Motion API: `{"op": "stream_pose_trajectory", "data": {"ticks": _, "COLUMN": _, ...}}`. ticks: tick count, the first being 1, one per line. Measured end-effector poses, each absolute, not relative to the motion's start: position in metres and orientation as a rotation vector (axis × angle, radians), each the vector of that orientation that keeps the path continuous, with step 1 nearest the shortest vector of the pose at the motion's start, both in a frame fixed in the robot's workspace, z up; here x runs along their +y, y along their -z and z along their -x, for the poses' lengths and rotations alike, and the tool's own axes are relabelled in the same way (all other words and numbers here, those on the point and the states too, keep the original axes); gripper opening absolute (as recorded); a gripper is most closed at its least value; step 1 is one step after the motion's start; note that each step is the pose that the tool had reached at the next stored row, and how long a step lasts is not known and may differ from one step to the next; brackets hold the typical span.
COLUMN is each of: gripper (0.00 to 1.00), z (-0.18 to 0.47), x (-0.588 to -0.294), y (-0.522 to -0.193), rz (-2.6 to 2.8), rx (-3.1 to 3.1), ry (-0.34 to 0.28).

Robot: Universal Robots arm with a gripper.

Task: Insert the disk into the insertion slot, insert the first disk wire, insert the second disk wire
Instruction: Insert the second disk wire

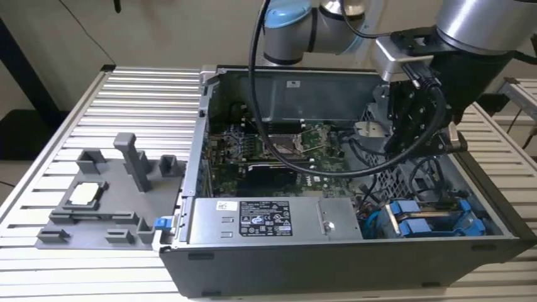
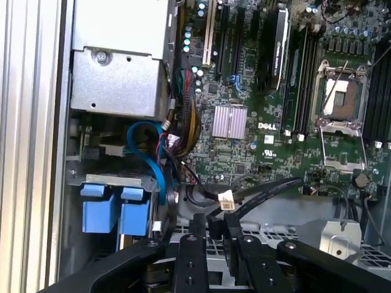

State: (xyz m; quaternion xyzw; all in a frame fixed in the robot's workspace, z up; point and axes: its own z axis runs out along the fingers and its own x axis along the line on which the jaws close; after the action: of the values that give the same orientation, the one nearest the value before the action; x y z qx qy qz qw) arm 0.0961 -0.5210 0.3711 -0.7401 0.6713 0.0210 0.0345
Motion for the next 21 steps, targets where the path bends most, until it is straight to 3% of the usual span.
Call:
{"op": "stream_pose_trajectory", "data": {"ticks": 3, "gripper": 0.27, "z": -0.0906, "x": -0.5209, "y": -0.3688, "rz": 2.264, "rx": 2.051, "ry": -0.035}}
{"op": "stream_pose_trajectory", "data": {"ticks": 13, "gripper": 0.27, "z": -0.0892, "x": -0.5209, "y": -0.3687, "rz": 2.263, "rx": 2.05, "ry": -0.033}}
{"op": "stream_pose_trajectory", "data": {"ticks": 16, "gripper": 0.16, "z": -0.0891, "x": -0.5209, "y": -0.3686, "rz": 2.263, "rx": 2.05, "ry": -0.033}}
{"op": "stream_pose_trajectory", "data": {"ticks": 21, "gripper": 0.16, "z": -0.0888, "x": -0.5209, "y": -0.3686, "rz": 2.263, "rx": 2.05, "ry": -0.032}}
